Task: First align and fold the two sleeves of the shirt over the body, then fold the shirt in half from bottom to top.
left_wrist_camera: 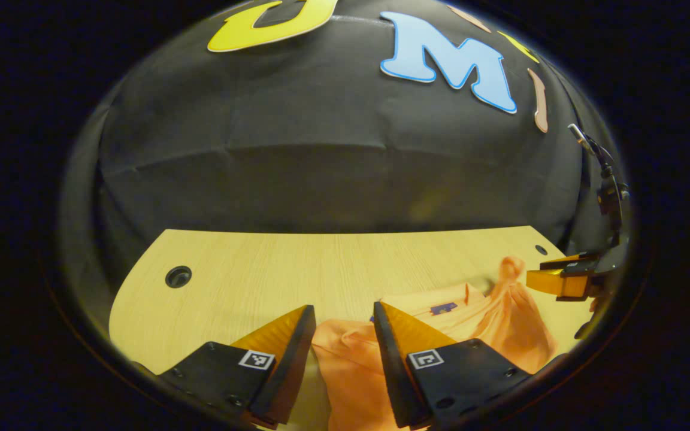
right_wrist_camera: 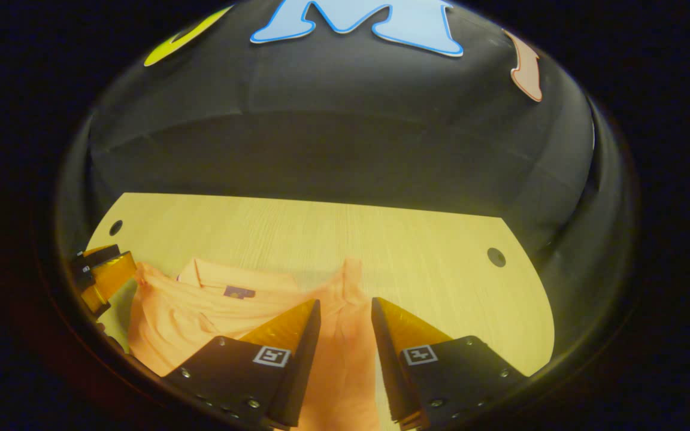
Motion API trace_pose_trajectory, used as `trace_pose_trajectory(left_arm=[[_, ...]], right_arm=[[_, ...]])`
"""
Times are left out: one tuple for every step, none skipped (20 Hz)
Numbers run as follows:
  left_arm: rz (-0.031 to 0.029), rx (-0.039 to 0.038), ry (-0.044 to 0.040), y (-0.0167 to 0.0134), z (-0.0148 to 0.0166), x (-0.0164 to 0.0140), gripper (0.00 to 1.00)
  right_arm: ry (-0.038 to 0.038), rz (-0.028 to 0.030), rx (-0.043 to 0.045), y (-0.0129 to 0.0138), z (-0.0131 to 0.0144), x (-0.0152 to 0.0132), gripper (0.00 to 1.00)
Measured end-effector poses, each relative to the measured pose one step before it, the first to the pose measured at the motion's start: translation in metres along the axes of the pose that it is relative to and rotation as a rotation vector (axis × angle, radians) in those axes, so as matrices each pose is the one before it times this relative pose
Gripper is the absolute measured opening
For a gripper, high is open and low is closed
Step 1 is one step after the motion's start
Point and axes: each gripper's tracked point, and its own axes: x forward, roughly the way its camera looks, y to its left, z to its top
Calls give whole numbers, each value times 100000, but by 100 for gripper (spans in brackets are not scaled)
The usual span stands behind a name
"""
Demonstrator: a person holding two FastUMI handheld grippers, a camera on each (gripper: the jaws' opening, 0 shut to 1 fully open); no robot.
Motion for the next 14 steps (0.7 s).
trace_pose_trajectory(left_arm=[[336,-560,-577,10,357,-598,74],[40,-685,-577,-19,409,-586,78],[273,-706,-664,23,383,-878,81],[475,-182,-1099,14,418,-908,84],[534,357,-1309,-113,487,-960,87],[688,744,-1210,-41,391,-953,88],[500,680,-1548,-150,501,-1137,92],[487,667,-1411,-167,443,-1031,96],[916,457,-1524,-183,425,-978,94],[341,-99,-1141,-355,386,-920,94],[-26,-609,-1071,-419,240,-1028,94],[334,-621,-1144,-446,317,-939,94],[-22,-239,-1354,-514,298,-914,95],[399,558,-1725,-407,379,-909,94]], right_arm=[[-1061,144,-669,59,350,-608,58],[-1373,391,-713,175,254,-637,70],[-1869,327,-690,39,488,-838,76],[-2028,150,-647,91,381,-771,81],[-1986,292,-704,49,306,-816,85],[-1863,173,-421,106,348,-968,88],[-1921,709,-202,112,406,-925,89],[-1708,720,-166,45,228,-827,90],[-1480,720,-324,60,264,-872,90],[-1623,846,-474,23,179,-940,91],[-1668,701,-704,17,216,-943,93],[-1949,402,-1024,-143,188,-1105,93],[-2324,-72,-1099,-260,279,-1078,93],[-2454,214,-759,-162,365,-986,93]])
